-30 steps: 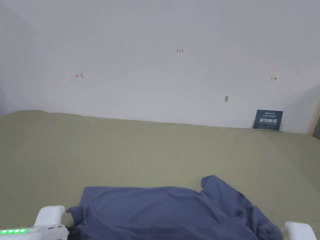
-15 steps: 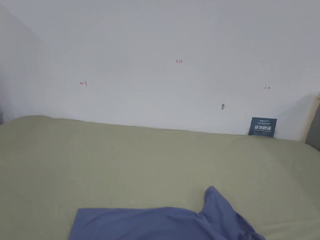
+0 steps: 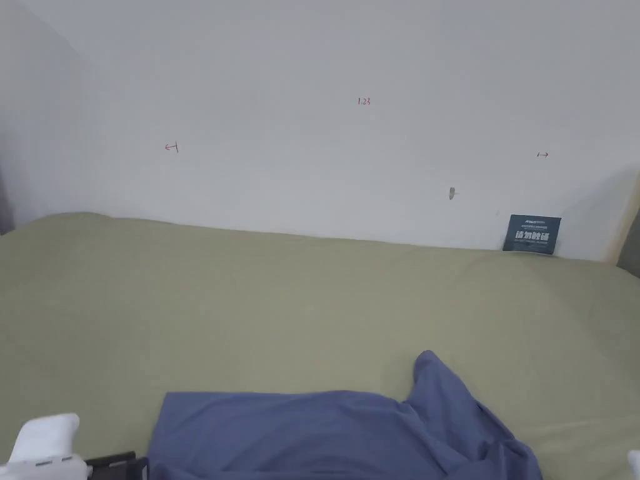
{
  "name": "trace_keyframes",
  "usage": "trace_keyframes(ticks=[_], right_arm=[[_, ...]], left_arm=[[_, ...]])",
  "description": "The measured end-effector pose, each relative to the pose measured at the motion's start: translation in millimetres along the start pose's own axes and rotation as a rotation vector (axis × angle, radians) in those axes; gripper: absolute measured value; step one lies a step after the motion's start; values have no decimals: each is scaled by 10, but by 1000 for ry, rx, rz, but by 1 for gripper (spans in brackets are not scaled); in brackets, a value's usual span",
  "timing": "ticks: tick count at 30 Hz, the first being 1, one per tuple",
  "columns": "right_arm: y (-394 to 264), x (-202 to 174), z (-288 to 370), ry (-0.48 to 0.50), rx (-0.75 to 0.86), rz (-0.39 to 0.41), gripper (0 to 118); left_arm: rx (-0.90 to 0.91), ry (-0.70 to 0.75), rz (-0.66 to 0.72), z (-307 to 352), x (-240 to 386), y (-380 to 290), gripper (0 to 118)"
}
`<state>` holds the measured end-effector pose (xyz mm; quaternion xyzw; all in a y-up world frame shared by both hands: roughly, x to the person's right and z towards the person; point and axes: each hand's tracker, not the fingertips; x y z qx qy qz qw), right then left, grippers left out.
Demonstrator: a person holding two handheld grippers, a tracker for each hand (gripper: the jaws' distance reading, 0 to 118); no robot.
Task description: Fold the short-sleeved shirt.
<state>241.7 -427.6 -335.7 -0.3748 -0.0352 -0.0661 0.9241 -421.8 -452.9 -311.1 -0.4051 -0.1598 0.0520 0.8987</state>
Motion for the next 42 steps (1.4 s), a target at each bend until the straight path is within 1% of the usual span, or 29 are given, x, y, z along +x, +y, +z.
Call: trace_keyframes(ticks=[2,3,5,6,7,8,9,10,14,17,20,22,23,24,25,26,27,28,31,32,33,34,35,36,37,38,39,40,42], right_arm=[[126,-82,-13,14,4,7,90],[193,-106,-65,28,-1,17,80],[300,-215,-158,47,-35,52,68],[357,-281,-228,61,-59,85,52],[409,-334,-326,60,-74,123,22],[441,-394,-388,33,-72,158,0],[478,-461,-446,24,-63,183,0],[525,-500,-512,34,-65,195,0],[683,-573,-742,69,-64,188,0],[794,-585,-955,36,-55,218,0],[920,-537,-1119,45,-68,199,0],[1008,-500,-1216,46,-69,194,0],[1062,-479,-1268,43,-73,201,0],[1126,-456,-1333,35,-82,209,0],[1187,-429,-1393,29,-86,212,0],[1246,-400,-1447,25,-88,213,0],[1314,-364,-1507,22,-93,208,0],[1400,-310,-1580,24,-102,193,0],[1582,-178,-1769,82,-164,142,0],[1633,-141,-1835,107,-188,137,4],[1680,-116,-1906,116,-214,138,20],[1710,-108,-1977,107,-232,138,20],[1725,-105,-2045,98,-249,140,29],[1737,-94,-2151,104,-294,153,51],[1728,-86,-2302,135,-371,171,88],[1708,-85,-2396,139,-409,181,118],[1664,-110,-2463,126,-353,174,113],[1633,-134,-2564,116,-370,188,107],[1585,-158,-2727,86,-371,174,106]], left_arm=[[12,-10,-11,-47,28,157,83],[12,-20,-18,-104,33,253,81],[9,-29,-31,-245,20,405,79],[4,-37,-43,-319,24,503,73],[0,-47,-55,-403,22,605,55],[-3,-46,-64,-482,-9,666,13],[-10,-22,-93,-553,-7,790,2],[-24,-23,-62,-637,8,835,0],[-70,-13,-86,-1001,-175,1167,0],[-140,36,-54,-1288,-363,1397,0],[-223,12,-28,-1540,-516,1603,0],[-227,9,-41,-1712,-529,1728,0],[-236,20,-51,-1788,-523,1781,1],[-272,36,-68,-1845,-567,1813,11],[-309,55,-72,-1922,-577,1859,34],[-329,66,-76,-1996,-581,1877,68],[-346,61,-78,-2074,-579,1886,82],[-348,31,-92,-2155,-629,1826,87],[-387,52,-142,-2339,-570,1808,87],[-375,76,-184,-2301,-553,1771,87],[-347,82,-212,-2308,-519,1781,83],[-350,83,-192,-2282,-502,1778,83],[-346,88,-184,-2257,-495,1785,81],[-323,98,-175,-2163,-477,1753,72],[-275,88,-172,-2148,-482,1716,42],[-266,49,-160,-2188,-514,1682,3],[-274,-12,-126,-2237,-527,1601,3],[-290,7,-136,-2212,-510,1610,3],[-270,51,-197,-2213,-504,1622,3]])
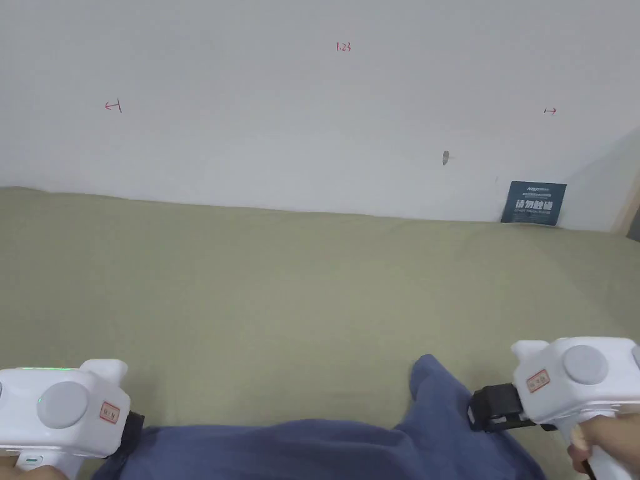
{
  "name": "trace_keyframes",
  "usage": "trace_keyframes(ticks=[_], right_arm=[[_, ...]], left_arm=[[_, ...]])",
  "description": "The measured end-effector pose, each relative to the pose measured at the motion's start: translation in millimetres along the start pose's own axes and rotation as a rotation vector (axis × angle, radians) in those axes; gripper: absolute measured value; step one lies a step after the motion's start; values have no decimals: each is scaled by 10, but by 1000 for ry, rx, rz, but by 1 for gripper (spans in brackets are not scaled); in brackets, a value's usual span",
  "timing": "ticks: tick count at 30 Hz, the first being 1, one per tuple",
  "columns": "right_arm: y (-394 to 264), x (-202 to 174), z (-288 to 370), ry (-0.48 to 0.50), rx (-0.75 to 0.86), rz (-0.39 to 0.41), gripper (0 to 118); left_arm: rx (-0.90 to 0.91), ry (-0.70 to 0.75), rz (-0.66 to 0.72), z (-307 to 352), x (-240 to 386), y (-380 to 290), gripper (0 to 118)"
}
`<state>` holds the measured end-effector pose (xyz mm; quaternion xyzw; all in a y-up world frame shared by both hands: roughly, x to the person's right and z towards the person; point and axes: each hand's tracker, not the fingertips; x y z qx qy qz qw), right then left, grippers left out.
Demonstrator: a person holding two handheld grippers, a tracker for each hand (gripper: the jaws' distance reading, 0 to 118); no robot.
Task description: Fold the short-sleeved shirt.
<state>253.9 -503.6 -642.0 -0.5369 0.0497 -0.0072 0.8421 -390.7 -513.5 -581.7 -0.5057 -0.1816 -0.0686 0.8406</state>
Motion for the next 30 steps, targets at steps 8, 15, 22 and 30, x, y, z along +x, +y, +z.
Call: trace_keyframes(ticks=[8,15,22,30], right_arm=[[-82,-59,20,-94,-28,-47,0],[-159,-25,612,36,135,-166,0],[-400,-155,1334,53,208,-92,0],[-1093,-135,1923,86,256,-45,0]], left_arm=[[-11,-36,56,37,-93,-59,3],[150,-63,90,370,151,-115,3],[216,-101,-11,964,307,-156,3],[231,-140,-23,1449,381,-773,3]])
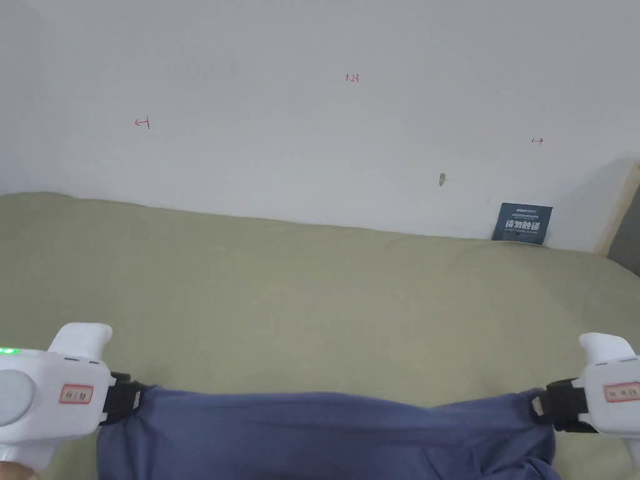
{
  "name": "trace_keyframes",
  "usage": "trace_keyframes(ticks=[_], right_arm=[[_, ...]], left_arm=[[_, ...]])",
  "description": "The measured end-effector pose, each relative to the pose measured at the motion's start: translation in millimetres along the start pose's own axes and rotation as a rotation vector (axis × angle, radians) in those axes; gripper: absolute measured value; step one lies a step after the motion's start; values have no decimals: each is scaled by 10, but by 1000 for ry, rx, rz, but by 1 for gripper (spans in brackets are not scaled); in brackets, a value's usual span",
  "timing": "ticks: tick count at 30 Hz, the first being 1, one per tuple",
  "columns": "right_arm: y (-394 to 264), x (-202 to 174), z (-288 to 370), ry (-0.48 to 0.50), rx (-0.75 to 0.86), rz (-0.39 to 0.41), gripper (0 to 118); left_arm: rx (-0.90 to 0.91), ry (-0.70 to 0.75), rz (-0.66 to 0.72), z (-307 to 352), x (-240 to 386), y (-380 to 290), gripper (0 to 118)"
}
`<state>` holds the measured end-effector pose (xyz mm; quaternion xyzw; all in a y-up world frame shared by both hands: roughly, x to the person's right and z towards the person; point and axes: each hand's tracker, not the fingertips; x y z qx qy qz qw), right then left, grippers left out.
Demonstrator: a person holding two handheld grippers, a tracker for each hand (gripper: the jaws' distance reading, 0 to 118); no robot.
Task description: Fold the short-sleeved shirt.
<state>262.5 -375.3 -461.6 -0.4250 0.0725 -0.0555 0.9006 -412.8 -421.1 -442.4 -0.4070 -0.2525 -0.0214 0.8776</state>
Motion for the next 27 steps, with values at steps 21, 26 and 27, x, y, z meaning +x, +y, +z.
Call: trace_keyframes(ticks=[21,26,27], right_arm=[[-1989,429,-110,-28,-141,-248,0],[-1971,319,-180,-99,-125,-71,0],[-1985,279,-200,-106,-133,-53,0]], left_arm=[[-125,-6,193,-88,197,-1739,3],[-106,23,124,-83,169,-1668,3],[-102,28,118,-82,185,-1665,5]])
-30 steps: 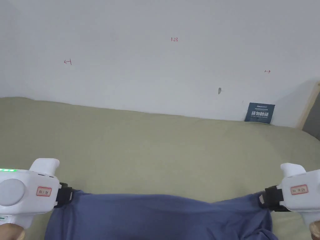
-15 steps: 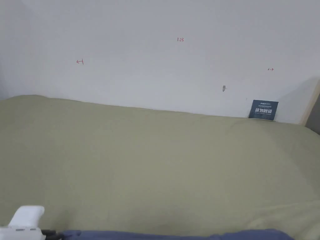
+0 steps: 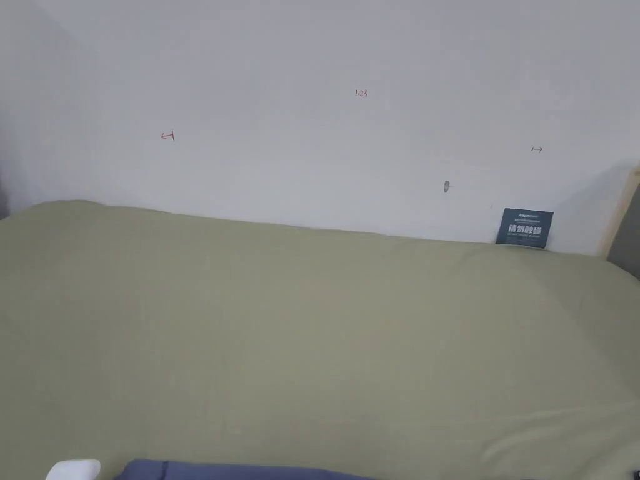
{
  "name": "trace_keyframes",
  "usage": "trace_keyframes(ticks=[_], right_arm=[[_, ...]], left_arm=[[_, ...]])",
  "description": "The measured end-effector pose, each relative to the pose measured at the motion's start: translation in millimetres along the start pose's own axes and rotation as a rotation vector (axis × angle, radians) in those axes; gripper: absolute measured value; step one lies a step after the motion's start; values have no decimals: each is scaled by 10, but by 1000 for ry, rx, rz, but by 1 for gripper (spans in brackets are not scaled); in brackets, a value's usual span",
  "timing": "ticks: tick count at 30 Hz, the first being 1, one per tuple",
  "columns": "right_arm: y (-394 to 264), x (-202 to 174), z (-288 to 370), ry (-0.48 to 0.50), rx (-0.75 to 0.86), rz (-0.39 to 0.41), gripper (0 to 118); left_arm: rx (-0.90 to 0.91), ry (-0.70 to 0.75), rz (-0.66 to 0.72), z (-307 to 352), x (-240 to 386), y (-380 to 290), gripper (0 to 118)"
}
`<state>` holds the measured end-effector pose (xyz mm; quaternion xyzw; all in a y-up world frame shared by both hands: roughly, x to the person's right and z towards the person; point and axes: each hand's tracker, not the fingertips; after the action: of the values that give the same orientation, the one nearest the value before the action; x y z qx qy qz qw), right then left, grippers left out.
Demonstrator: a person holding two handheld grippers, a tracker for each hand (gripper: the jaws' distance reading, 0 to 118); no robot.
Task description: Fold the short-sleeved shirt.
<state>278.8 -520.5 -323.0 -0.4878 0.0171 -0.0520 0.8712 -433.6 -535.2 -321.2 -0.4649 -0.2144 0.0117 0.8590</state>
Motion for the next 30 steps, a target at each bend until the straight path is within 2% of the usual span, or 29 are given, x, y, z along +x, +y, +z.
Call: trace_keyframes(ticks=[1,2,3,4,5,6,7,8,9,12,16,17,18,19,20,21,24,26,30], right_arm=[[5,-30,-2,-1,-5,0,1],[29,-45,15,-4,-14,-1,5],[70,-60,60,-23,-33,3,16],[98,-64,121,-66,-59,1,35],[126,-69,180,-90,-76,9,64],[157,-73,265,-108,-82,34,83],[175,-84,361,-96,-64,48,93],[192,-117,470,-89,-32,63,93],[228,-153,579,-80,10,69,93],[291,-300,832,-22,55,21,93],[313,-522,963,48,95,-42,93],[308,-569,967,54,96,-38,88],[298,-624,957,63,99,-37,76],[283,-669,940,77,100,-33,52],[251,-727,921,84,98,-28,8],[231,-779,887,93,93,-22,0],[141,-917,749,43,81,2,0],[88,-980,675,32,67,47,0],[35,-1069,587,27,52,59,0]], left_arm=[[2,8,-2,23,52,-16,12],[-5,19,0,54,63,-5,28],[-17,29,10,116,73,10,47],[-50,38,34,212,84,18,68],[-72,32,52,278,89,8,82],[-87,0,66,358,82,14,83],[-93,-26,52,447,78,48,83],[-76,-26,40,531,102,70,83],[-52,-23,19,634,159,98,83],[32,11,-42,853,276,248,83],[107,-5,-22,950,419,267,82],[114,-15,-15,941,446,246,79],[121,-21,0,925,482,225,69],[120,-26,19,908,515,199,45],[112,-31,34,888,538,180,4],[88,-21,63,842,564,148,2],[75,82,15,805,628,134,0],[61,88,-22,757,630,155,0],[47,118,-39,740,554,172,0]])
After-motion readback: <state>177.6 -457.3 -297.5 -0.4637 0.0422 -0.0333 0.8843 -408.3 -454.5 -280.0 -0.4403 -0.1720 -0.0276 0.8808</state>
